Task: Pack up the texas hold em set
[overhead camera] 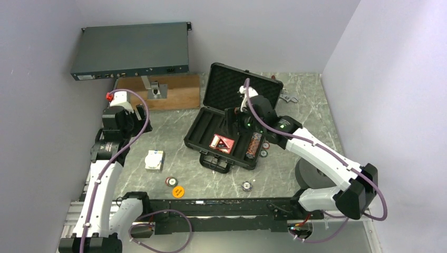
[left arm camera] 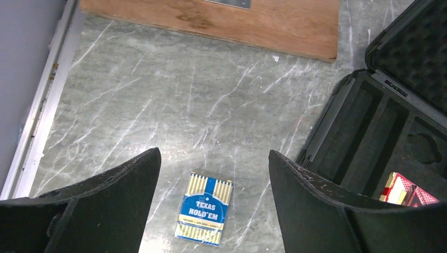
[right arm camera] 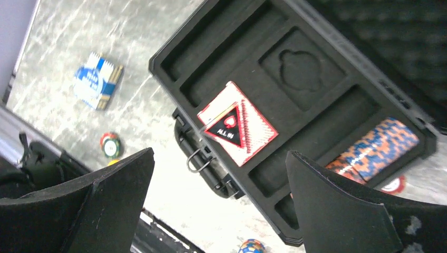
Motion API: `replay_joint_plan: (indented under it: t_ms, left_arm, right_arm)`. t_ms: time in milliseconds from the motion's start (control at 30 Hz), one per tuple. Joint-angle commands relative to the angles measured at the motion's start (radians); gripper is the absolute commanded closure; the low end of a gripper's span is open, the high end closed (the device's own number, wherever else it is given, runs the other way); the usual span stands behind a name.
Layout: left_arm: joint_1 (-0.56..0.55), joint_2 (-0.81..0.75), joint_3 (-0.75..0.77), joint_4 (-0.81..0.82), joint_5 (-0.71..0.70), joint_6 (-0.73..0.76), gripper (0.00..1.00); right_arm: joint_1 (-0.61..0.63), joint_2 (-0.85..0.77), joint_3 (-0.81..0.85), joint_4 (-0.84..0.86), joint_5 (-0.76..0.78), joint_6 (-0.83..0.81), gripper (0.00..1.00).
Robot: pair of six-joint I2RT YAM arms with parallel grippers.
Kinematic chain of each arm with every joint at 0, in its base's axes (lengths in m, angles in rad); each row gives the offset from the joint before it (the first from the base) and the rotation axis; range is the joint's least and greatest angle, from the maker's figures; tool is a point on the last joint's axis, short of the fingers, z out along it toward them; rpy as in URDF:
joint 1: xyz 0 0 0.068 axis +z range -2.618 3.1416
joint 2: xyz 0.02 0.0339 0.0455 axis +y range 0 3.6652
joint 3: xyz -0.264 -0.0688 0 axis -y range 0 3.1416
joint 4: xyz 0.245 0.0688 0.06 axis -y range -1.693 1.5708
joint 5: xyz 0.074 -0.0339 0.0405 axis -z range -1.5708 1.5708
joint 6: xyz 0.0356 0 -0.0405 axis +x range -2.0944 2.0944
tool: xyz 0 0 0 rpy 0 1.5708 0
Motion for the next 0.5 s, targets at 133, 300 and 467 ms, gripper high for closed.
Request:
replay_joint_plan:
  t_ms: [133,300,467]
  left_arm:
    - [0.0,-0.064,0.031,0.005,-0.076,0.0,0.21]
    - [0.0,-0.089,0.033,-0.006,-0.106,-0.007,0.22]
    - [0.0,-0.14,0.024,-0.003,-0.158,-0.016,0.22]
  right_arm:
    - [0.086,0.103,0.1,-0.042,-0.097,-0.09,0.0]
    - [0.178,0.18,0.147,-0.06,-0.117,-0.099,0.0]
    - [0.263,0.258,0.203,-0.065,-0.111,-0.094,0.0]
